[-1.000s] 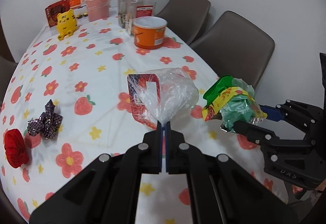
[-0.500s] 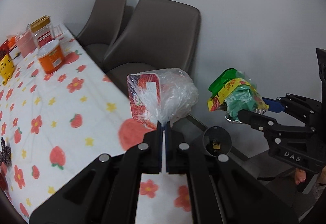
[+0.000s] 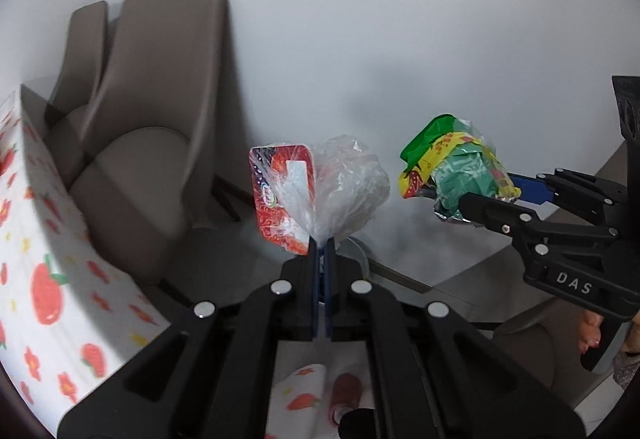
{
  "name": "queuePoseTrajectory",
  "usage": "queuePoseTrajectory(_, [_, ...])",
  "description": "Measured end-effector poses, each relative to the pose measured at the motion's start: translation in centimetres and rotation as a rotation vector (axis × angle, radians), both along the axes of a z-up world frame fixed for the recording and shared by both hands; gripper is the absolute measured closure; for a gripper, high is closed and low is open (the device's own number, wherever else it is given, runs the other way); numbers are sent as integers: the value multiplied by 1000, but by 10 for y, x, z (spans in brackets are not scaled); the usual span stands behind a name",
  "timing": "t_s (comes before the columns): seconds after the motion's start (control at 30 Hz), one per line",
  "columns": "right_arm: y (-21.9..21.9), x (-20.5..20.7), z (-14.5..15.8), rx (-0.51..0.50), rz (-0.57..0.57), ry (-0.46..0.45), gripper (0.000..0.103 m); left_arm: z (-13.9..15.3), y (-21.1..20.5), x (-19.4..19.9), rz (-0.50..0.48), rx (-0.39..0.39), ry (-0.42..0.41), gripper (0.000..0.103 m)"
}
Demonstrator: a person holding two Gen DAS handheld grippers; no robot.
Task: Collect trash
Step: 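Carry the clear bag and green wrapper over the grey bin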
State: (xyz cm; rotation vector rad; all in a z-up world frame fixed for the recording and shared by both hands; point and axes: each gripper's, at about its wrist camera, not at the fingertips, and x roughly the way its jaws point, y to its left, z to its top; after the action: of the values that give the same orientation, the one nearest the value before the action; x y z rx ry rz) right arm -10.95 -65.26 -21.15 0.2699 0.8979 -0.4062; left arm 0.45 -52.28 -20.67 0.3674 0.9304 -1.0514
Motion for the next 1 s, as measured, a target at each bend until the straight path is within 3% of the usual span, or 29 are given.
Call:
queuePoseTrajectory(0.23, [-34, -14, -40, 49, -75, 30, 64, -44, -55, -13, -75, 75, 43, 101])
queuePoseTrajectory(0.57, [-70, 18, -144, 126, -147, 96, 64, -148, -113, 19, -179, 199, 73, 101])
queuePoseTrajectory(0.77, [-89, 43, -202, 163, -150, 129, 62, -197, -123, 40, -198, 249, 65, 101])
queuePoseTrajectory(1.0, [-100, 58, -232, 169, -138, 147, 59, -225, -130, 51, -204, 289, 73, 101])
